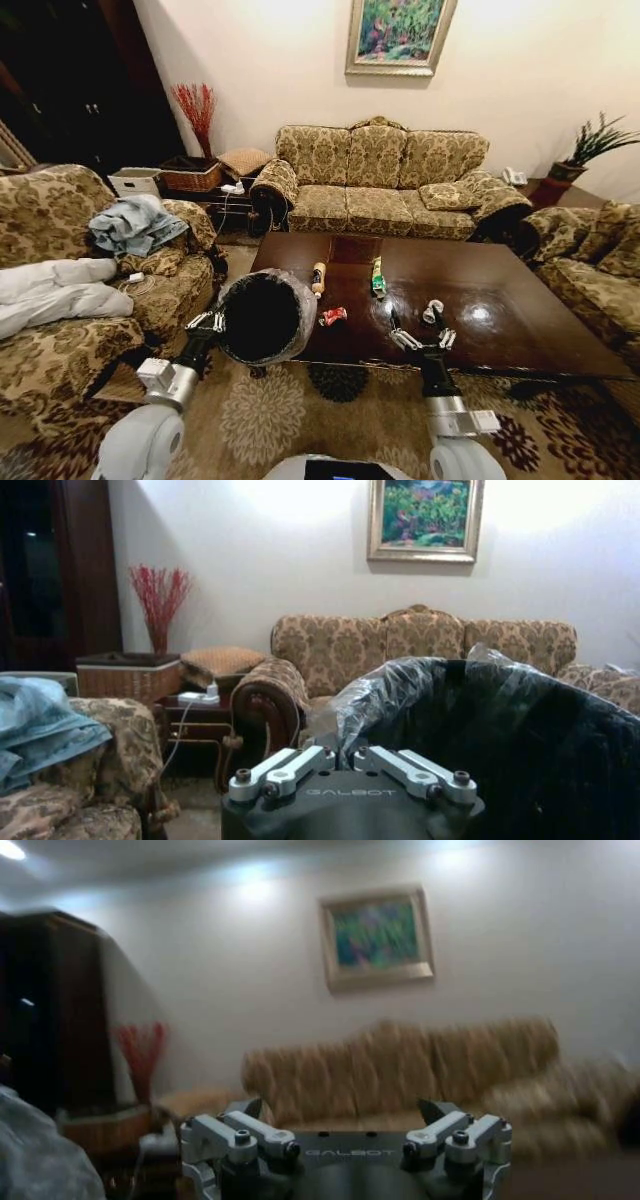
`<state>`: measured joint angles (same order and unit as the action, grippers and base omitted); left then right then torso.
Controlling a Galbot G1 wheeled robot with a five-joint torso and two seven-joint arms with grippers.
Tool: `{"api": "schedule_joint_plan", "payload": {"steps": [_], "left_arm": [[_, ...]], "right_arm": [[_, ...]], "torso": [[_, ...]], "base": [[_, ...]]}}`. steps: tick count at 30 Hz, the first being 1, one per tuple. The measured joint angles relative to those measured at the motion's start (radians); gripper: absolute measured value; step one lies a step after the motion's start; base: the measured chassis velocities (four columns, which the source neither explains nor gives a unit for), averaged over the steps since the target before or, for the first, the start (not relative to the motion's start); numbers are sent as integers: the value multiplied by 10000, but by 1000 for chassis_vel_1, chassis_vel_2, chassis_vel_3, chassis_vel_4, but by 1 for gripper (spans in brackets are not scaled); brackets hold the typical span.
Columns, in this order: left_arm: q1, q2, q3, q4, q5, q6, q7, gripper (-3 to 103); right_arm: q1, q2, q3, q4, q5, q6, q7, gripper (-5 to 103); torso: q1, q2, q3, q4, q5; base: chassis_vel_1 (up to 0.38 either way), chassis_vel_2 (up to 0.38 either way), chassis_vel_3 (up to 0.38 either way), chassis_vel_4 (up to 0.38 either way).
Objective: Move to the front of the table and place the trash on the table into the trash bin.
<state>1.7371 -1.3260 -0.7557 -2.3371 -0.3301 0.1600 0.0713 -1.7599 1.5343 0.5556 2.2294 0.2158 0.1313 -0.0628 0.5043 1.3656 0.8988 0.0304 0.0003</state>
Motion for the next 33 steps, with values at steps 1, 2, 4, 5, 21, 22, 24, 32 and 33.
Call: {"api": "schedule_joint_plan", "payload": {"steps": [1,2,4,5,21,22,24,32,33], "left_arm": [[0,-3,40,37,41,-96,27,4],[0,-3,40,37,41,-96,27,4],[-1,-1,72,79,134,-260,129,4],[5,10,93,110,292,-370,264,4],[-66,232,308,656,413,-424,440,4],[-66,232,308,656,413,-424,440,4],[-46,273,291,835,403,-426,437,4],[-46,414,218,1032,302,-426,354,4],[-45,436,174,1020,226,-421,289,4]], "right_arm": [[118,-83,-70,-93,366,-540,217,100],[118,-83,-70,-93,366,-540,217,100],[330,-176,-198,-250,819,-1304,543,100],[555,-257,-401,-436,1142,-1911,876,100],[4356,310,-3098,-4900,2274,-3054,3309,100],[4356,310,-3098,-4900,2274,-3054,3309,100],[5053,648,-3217,-6038,2337,-2881,3408,100],[6423,766,-3183,-8333,2420,-2478,3702,100],[6530,766,-3187,-8516,2410,-2284,3771,100]], "torso": [[-3,-7,-4,0,-2],[-3,-7,-4,0,-2],[-7,-19,-10,2,-2],[-14,-28,-16,2,-6],[-38,-79,-43,6,-35],[-38,-79,-43,6,-35],[-43,-84,-48,8,-20],[-44,-97,-51,3,15],[-44,-98,-53,3,9]], "base": [[0,0,0,0],[0,0,0,0],[0,0,0,0],[0,0,0,0],[0,0,0,0],[0,0,0,0],[0,0,0,0],[0,0,0,0],[0,0,0,0]]}}
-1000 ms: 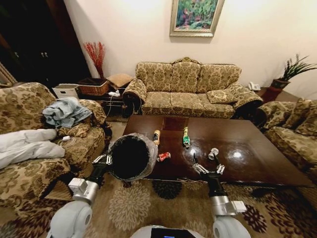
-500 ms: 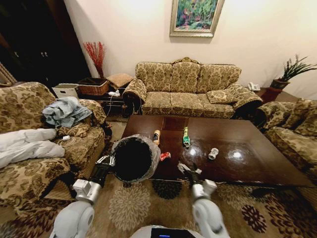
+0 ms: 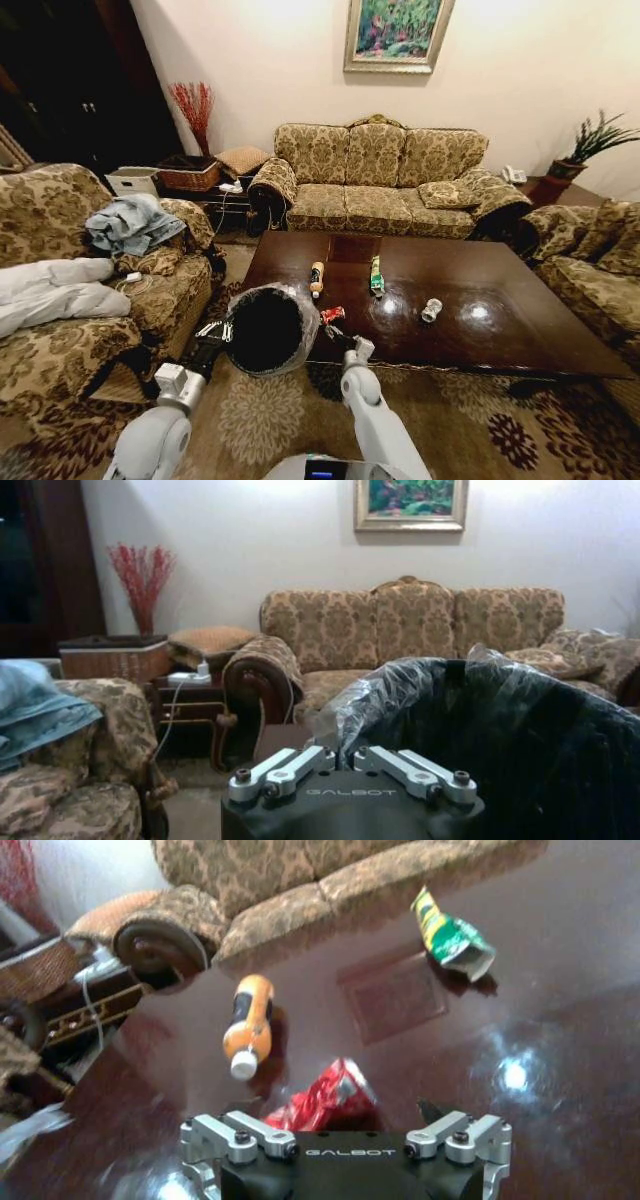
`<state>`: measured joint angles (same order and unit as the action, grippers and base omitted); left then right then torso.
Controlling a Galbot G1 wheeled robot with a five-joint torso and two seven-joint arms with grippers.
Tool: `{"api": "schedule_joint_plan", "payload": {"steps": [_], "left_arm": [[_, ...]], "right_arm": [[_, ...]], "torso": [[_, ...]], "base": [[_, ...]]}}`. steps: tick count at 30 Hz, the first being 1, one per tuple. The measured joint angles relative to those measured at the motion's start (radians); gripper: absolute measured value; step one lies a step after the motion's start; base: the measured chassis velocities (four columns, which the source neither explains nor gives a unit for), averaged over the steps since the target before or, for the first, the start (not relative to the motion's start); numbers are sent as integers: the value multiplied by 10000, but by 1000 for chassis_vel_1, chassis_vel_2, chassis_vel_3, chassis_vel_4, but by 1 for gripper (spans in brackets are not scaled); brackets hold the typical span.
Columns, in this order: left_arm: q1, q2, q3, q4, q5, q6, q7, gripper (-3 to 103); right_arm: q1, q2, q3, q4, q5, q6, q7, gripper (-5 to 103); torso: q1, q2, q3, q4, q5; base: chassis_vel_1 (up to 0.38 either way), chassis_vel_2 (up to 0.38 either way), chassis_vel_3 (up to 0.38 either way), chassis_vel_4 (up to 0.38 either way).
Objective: Move to the front of the table and place the trash on the table into the trash bin.
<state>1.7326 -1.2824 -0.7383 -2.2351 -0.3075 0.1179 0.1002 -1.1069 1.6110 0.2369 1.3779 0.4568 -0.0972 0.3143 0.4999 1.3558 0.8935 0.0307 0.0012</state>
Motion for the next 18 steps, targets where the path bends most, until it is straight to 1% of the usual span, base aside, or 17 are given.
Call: {"api": "schedule_joint_plan", "payload": {"steps": [2,4,5,6,7,10,11,14,18], "left_arm": [[-56,80,-219,-28,-224,20,-216,4],[-111,123,-313,-27,-307,35,-333,4],[-218,193,-471,9,-414,66,-493,4],[-329,267,-617,77,-492,96,-643,4],[-329,267,-617,77,-492,96,-643,4],[-657,508,-977,243,-677,210,-909,4],[-657,508,-977,243,-677,210,-909,4],[-710,665,-1164,243,-823,256,-940,4],[-666,756,-1296,246,-868,230,-946,4]], "right_arm": [[-240,-4,-56,120,-231,452,-107,100],[-384,-4,-70,289,-281,550,-185,100],[-612,-22,-68,635,-320,630,-276,100],[-833,-46,-37,1013,-318,572,-324,100],[-833,-46,-37,1013,-318,572,-324,100],[-1247,-53,94,1635,221,-62,-478,100],[-1247,-53,94,1635,221,-62,-478,100],[-1290,-47,206,1686,506,-308,-489,100],[-1362,-51,216,1754,524,-416,-521,100]], "torso": [[-2,-4,-2,0,-3],[-3,-5,-2,-2,-3],[-5,-5,-4,1,-19],[-8,-5,-7,2,-30],[-8,-5,-7,2,-30],[-10,-8,-8,1,-32],[-10,-8,-8,1,-32],[-9,-12,-8,-2,-17],[-9,-15,-9,1,-11]], "base": [[0,0,0,0],[0,0,0,0],[0,0,0,0],[0,0,0,0],[0,0,0,0],[0,0,0,0],[0,0,0,0],[0,0,0,0],[0,0,0,0]]}}
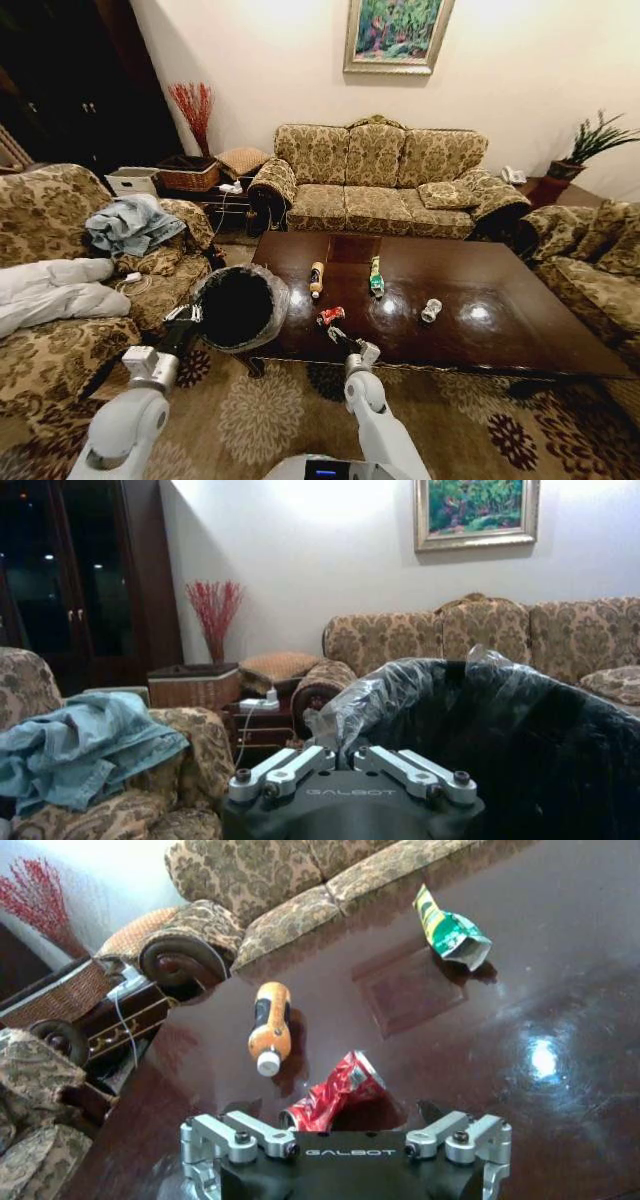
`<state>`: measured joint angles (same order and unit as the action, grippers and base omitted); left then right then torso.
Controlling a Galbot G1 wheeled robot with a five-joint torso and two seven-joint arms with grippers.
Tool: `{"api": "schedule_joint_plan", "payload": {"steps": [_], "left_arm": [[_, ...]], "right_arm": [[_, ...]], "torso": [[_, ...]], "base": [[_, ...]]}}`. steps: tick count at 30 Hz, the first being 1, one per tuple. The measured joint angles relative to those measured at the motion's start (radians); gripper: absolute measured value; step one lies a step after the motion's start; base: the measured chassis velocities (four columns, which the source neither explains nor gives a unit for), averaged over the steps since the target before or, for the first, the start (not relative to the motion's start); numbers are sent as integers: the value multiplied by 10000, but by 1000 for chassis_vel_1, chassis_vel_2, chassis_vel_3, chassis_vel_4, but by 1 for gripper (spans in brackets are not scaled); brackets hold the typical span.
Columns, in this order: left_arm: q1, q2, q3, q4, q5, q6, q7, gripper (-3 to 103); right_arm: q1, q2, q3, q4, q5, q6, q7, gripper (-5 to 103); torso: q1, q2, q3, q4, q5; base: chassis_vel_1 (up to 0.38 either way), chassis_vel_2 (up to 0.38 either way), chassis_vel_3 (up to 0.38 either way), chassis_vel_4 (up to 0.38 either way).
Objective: Move to the front of the table and place the trash on the table into the trash bin.
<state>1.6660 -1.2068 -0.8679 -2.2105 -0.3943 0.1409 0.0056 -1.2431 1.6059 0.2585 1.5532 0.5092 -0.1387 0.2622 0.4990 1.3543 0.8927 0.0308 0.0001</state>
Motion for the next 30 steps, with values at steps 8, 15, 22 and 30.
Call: {"api": "schedule_joint_plan", "payload": {"steps": [8,15,22,30], "left_arm": [[93,-163,93,-77,-21,-80,51,4],[139,-308,204,-43,-1,-204,55,4],[47,-475,430,14,131,-228,85,4],[197,-490,197,-171,85,-228,85,4]], "right_arm": [[-610,-521,193,826,-664,-423,-457,100],[-1596,-2261,1184,2290,-925,-679,-1054,100],[-2274,-2943,999,3026,30,-855,-1364,100],[-3257,-3854,751,3921,-144,-1542,-2579,100]], "torso": [[-4,-1,-4,-4,12],[-6,-1,-6,-4,9],[0,-7,-3,-3,8],[7,-13,-2,-2,-4]], "base": [[-9,11,8,-10],[-146,147,116,-157],[-225,210,227,-234],[-65,74,67,-55]]}}
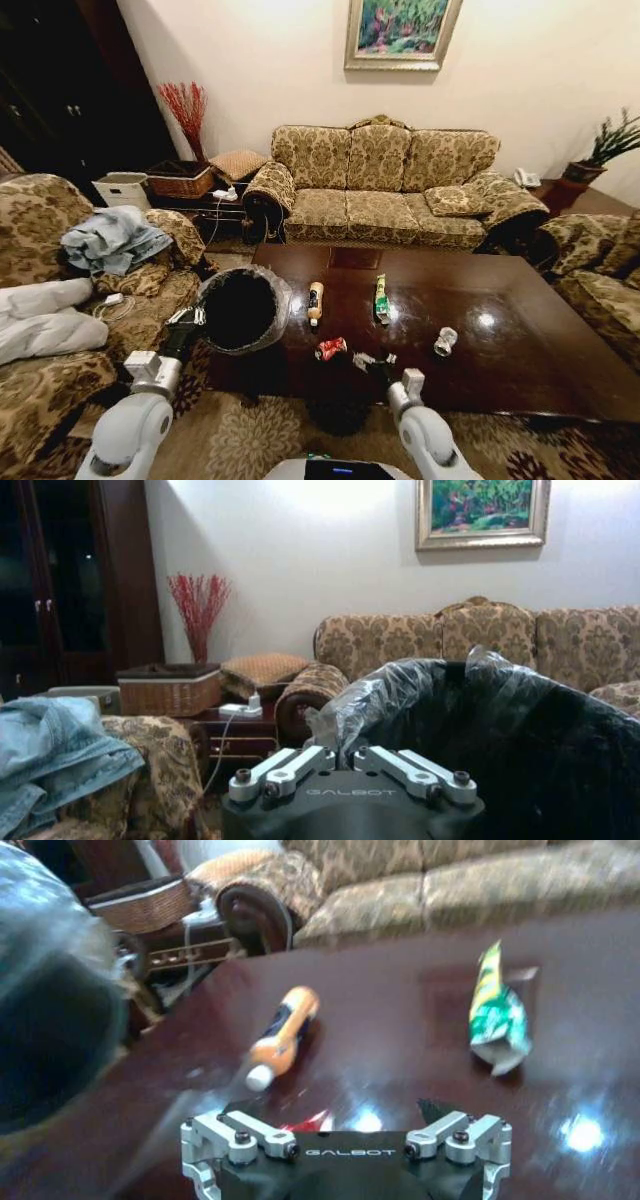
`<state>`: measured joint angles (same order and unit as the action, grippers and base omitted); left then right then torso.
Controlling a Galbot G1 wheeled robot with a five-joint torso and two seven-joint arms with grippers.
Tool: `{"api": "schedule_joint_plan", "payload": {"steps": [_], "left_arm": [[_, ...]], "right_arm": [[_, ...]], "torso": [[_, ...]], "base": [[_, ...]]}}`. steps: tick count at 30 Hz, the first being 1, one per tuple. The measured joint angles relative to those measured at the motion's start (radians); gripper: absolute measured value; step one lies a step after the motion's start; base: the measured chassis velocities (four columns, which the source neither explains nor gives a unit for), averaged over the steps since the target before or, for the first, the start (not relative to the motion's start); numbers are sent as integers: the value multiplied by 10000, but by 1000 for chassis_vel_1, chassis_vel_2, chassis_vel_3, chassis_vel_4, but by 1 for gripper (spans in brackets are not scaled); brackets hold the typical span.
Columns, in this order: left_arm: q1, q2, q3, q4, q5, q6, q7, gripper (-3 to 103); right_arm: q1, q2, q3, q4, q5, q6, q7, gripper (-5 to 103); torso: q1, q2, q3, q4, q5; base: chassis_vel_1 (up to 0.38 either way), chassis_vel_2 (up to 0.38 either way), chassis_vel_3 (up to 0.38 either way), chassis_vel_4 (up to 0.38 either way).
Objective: Move to the front of the table and place the trash on the table into the trash bin.
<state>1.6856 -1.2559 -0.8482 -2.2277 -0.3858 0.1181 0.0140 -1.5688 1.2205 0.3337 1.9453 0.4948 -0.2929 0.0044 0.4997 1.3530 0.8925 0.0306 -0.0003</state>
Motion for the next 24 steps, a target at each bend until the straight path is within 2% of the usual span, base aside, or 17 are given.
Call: {"api": "schedule_joint_plan", "payload": {"steps": [1,4,9,11,14,15,21,24], "left_arm": [[11,-95,37,-4,58,-8,4,4],[32,-232,153,-14,154,-23,6,4],[20,-237,212,-19,193,-30,44,4],[9,-224,224,-18,204,-30,49,4],[16,-222,243,2,219,-30,66,4],[22,-227,267,28,235,-30,77,4],[27,-243,294,57,246,-31,123,4],[31,-243,307,91,257,-10,150,4]], "right_arm": [[-270,-116,-195,291,688,-366,136,100],[-378,83,-455,347,932,-440,454,100],[120,319,-505,-517,104,-14,439,100],[543,372,-504,-1261,-657,302,280,100],[769,437,-494,-1682,-1203,497,152,100],[1059,517,-493,-2181,-1776,724,-20,100],[1670,723,-668,-3019,-2099,909,-159,100],[2426,1034,-846,-3973,-2198,1158,-227,100]], "torso": [[-11,2,-3,-1,-1],[-28,13,-9,-1,4],[-25,13,-8,0,3],[-11,7,-3,1,2],[-3,3,0,0,4],[-2,2,0,0,5],[-13,4,-4,-1,3],[-15,5,-4,1,3]], "base": [[0,0,0,0],[11,-17,-4,13],[28,-29,-25,36],[0,0,0,0],[0,0,0,0],[0,0,0,0],[0,0,0,0],[0,0,0,0]]}}
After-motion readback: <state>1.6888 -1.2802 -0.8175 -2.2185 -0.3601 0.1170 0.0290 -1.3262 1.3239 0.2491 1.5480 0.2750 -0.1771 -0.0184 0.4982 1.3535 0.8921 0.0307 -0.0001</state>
